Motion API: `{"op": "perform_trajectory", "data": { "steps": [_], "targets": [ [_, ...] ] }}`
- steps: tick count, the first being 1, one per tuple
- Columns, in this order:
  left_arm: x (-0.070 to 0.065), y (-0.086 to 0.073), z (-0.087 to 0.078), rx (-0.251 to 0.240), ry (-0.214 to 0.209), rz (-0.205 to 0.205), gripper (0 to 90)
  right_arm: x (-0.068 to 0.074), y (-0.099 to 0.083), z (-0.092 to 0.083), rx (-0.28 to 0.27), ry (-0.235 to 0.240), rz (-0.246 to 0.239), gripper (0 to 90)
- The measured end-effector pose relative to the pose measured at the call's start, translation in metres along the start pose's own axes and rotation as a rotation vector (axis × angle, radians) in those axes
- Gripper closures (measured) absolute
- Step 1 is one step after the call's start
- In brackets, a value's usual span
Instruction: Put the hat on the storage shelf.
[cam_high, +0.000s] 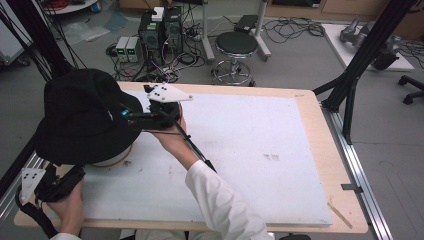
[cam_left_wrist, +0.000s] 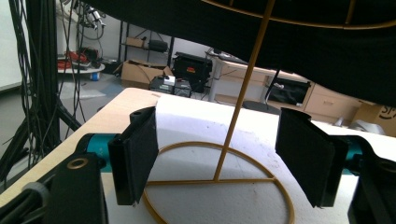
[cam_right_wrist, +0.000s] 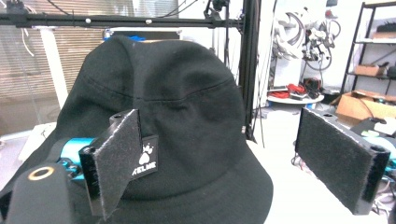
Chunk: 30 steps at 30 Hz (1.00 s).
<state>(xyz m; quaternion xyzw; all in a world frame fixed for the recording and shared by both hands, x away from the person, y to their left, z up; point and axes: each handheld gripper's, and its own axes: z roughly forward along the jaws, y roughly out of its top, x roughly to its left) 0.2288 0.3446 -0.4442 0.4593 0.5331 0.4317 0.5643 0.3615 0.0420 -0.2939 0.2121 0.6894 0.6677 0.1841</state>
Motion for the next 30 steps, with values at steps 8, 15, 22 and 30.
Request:
{"op": "perform_trajectory", "data": {
  "steps": [8,15,22,30],
  "targets": [
    [-0.001,0.0,0.0,0.005,0.001,0.006,30.0,-0.015,-0.003,-0.037,0.009,-0.062,-0.013,12.4],
    [-0.003,-0.001,-0.003,0.003,0.002,0.008,30.0,-0.033,-0.006,-0.072,0.001,-0.132,-0.006,12.1],
    [-0.003,0.0,-0.007,0.003,0.006,0.008,30.0,-0.046,-0.011,-0.11,-0.012,-0.204,0.004,12.1],
    [-0.004,-0.001,-0.008,0.004,0.008,0.006,30.0,-0.061,-0.016,-0.153,-0.018,-0.276,0.004,12.1]
  ]
}}
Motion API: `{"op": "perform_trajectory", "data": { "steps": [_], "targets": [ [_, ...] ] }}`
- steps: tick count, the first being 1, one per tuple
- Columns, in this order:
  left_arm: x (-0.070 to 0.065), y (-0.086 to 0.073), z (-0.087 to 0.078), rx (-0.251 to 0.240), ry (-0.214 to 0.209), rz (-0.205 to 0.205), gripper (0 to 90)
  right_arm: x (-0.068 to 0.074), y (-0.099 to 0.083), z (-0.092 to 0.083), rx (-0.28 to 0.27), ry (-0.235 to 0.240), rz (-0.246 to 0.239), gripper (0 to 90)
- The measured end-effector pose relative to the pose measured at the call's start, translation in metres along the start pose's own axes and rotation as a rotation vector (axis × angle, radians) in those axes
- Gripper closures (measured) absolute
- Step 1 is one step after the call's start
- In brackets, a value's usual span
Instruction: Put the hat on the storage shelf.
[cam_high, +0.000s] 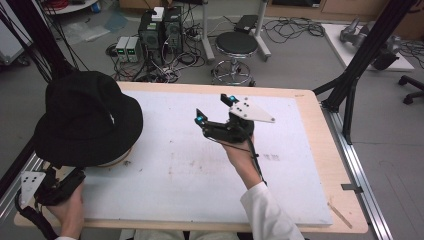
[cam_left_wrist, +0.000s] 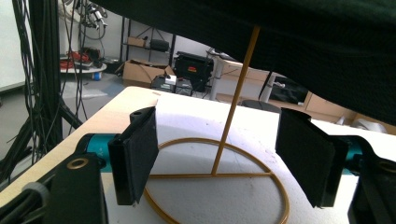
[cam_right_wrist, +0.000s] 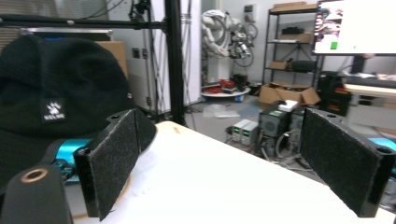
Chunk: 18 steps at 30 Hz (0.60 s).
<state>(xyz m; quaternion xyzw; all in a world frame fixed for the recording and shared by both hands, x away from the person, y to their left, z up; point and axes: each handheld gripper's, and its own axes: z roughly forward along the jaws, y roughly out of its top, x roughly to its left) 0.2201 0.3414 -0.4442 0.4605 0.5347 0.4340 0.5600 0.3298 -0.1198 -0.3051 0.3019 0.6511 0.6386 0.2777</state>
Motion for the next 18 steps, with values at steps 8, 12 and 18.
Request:
{"op": "perform_trajectory", "data": {
  "steps": [8,12,18],
  "targets": [
    [0.0,0.0,0.0,0.002,-0.001,0.001,30.0,-0.032,-0.012,-0.05,0.005,-0.117,0.007,12.1],
    [-0.002,0.0,0.001,0.004,-0.004,0.001,30.0,-0.05,-0.022,-0.071,0.0,-0.177,0.052,12.1],
    [-0.002,-0.001,0.003,0.004,-0.006,-0.007,30.1,-0.062,-0.037,-0.093,0.028,-0.262,0.065,11.1]
  ]
}}
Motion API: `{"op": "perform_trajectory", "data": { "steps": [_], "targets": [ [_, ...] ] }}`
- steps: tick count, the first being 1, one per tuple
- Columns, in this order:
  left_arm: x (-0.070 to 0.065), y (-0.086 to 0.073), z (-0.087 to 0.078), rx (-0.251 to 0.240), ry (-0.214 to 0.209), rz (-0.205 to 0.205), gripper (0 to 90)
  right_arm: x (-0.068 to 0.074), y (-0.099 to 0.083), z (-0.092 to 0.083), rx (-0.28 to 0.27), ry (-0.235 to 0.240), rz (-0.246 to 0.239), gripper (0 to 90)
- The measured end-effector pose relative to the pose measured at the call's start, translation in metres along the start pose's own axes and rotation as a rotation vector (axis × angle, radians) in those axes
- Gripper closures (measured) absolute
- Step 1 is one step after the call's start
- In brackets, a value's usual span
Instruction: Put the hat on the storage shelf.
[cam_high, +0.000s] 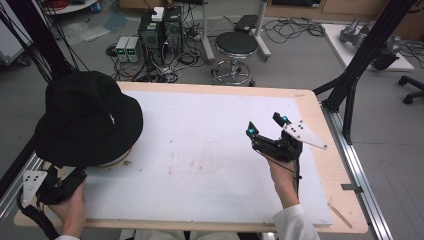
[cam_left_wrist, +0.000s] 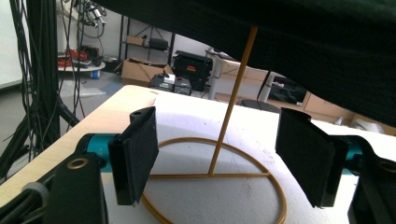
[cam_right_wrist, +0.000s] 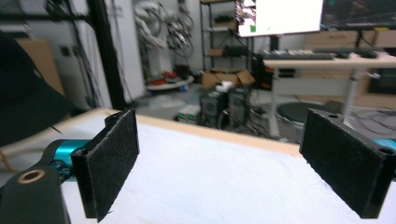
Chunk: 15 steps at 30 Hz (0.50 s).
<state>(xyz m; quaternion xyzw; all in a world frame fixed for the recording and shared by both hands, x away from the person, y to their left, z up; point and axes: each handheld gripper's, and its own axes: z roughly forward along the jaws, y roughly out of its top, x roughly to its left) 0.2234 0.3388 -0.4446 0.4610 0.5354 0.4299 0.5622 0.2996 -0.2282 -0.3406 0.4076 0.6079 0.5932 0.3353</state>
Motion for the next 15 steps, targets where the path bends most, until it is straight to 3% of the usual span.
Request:
{"op": "perform_trajectory", "data": {
  "steps": [2,15],
  "targets": [
    [0.0,0.0,0.001,0.003,-0.003,0.0,30.0,-0.004,-0.005,-0.005,0.03,-0.026,-0.006,11.1],
    [-0.002,-0.001,0.0,0.003,-0.009,-0.011,30.0,-0.022,-0.036,-0.032,0.066,-0.155,0.006,11.1]
  ]
}}
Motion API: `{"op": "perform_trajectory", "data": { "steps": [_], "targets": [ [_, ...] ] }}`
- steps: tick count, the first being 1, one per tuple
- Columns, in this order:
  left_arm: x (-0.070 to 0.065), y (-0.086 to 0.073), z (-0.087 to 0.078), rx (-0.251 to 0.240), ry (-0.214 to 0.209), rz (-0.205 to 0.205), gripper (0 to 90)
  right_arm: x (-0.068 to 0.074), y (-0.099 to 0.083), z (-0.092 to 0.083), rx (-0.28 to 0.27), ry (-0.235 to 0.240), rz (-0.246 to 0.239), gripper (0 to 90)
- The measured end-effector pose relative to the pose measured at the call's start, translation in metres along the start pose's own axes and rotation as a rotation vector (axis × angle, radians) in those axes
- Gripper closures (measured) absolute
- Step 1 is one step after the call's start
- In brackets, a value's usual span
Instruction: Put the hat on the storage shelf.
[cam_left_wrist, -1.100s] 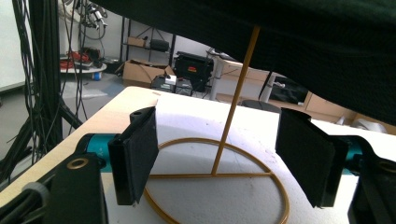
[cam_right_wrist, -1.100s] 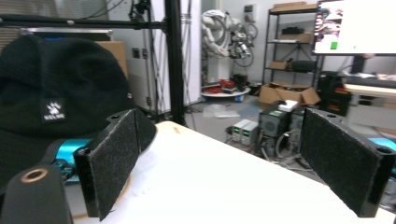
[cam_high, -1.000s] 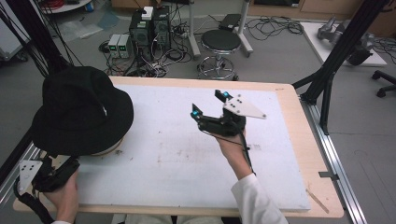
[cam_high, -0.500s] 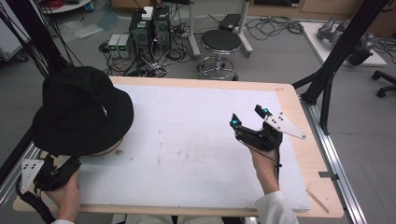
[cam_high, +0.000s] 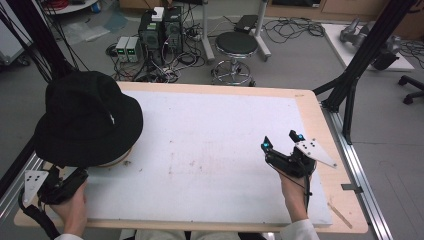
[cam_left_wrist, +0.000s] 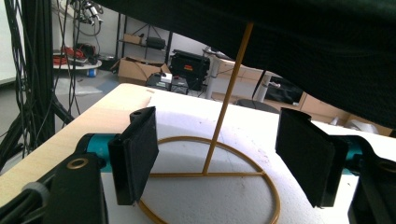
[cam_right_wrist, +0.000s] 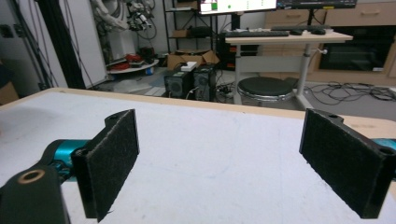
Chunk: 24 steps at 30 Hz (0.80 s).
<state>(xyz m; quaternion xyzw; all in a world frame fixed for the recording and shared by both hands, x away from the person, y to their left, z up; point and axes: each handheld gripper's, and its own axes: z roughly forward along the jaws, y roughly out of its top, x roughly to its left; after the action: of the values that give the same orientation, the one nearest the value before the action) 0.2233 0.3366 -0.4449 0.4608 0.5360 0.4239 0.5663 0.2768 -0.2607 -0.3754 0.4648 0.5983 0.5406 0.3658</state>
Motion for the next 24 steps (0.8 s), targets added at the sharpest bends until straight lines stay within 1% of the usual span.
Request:
{"op": "perform_trajectory", "data": {
  "steps": [4,7,12,15,19,24],
  "targets": [
    [0.0,0.0,0.0,0.002,0.0,-0.002,30.0,-0.004,-0.01,-0.005,0.01,-0.028,-0.005,11.1],
    [0.0,0.0,0.0,0.003,0.001,-0.002,30.0,-0.008,-0.018,-0.007,0.029,-0.043,-0.005,11.1],
    [0.0,0.0,-0.001,0.004,0.002,-0.011,30.0,-0.013,-0.027,-0.012,0.043,-0.073,0.002,11.1],
    [0.0,0.0,-0.002,0.003,0.005,-0.013,30.0,-0.017,-0.031,-0.015,0.044,-0.091,-0.002,11.1],
    [0.001,0.0,-0.002,0.003,0.006,-0.014,30.0,-0.021,-0.038,-0.018,0.038,-0.118,0.008,11.1],
    [0.001,0.0,-0.002,0.002,0.006,-0.015,30.0,-0.023,-0.046,-0.018,0.042,-0.141,-0.006,11.1]
  ]
}}
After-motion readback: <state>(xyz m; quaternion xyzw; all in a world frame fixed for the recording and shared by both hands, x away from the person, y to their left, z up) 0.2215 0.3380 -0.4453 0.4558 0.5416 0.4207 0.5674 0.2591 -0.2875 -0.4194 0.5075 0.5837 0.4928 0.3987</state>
